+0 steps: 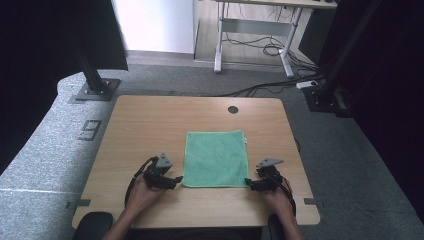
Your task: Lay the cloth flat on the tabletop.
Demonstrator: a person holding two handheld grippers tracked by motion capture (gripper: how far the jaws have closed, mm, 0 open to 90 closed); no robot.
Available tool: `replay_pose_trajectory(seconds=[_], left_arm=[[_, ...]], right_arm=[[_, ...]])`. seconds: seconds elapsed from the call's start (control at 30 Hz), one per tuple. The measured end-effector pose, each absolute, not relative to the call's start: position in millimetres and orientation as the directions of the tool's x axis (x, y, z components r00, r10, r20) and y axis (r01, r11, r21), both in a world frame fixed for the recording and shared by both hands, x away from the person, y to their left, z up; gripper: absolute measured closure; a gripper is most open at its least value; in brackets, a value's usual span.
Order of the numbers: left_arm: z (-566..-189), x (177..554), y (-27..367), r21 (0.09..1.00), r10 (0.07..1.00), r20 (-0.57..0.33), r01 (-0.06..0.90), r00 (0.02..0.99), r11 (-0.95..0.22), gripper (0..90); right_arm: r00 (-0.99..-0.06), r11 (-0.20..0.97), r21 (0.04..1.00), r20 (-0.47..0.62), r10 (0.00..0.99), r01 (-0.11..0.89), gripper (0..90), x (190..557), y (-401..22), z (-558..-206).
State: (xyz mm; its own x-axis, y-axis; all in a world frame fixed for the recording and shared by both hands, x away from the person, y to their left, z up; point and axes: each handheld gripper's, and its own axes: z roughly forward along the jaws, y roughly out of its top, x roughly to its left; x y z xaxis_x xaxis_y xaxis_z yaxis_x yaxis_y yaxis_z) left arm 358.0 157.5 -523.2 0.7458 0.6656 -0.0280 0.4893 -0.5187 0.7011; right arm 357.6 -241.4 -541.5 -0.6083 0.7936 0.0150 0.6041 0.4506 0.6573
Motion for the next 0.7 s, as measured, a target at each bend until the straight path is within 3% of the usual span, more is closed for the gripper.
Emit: replay_pose_trajectory(seconds=[0.23, 0.3, 0.4, 0.7], left_arm=[[-539.2, 363.4, 135.8, 0.642, 0.638, 0.016, 0.481, 0.770, -0.597, 26.3], [-539.1, 365.0, 140.0, 0.635, 0.653, -0.008, 0.508, 0.757, -0.582, 25.6], [-536.1, 363.5, 146.0, 0.623, 0.666, 0.046, 0.500, 0.745, -0.602, 25.3], [-535.2, 363.3, 170.9, 0.610, 0.705, 0.019, 0.550, 0.709, -0.570, 24.9]], right_arm=[[-0.607, 0.451, 0.654, 0.016, 0.795, 0.607, 31.6, 357.2, -241.4, -541.2], [-0.606, 0.451, 0.654, 0.015, 0.795, 0.607, 31.4, 357.2, -241.4, -541.2], [-0.610, 0.454, 0.655, 0.014, 0.792, 0.604, 30.0, 358.0, -239.3, -541.5], [-0.647, 0.479, 0.660, 0.013, 0.762, 0.578, 30.0, 360.6, -215.6, -541.9]])
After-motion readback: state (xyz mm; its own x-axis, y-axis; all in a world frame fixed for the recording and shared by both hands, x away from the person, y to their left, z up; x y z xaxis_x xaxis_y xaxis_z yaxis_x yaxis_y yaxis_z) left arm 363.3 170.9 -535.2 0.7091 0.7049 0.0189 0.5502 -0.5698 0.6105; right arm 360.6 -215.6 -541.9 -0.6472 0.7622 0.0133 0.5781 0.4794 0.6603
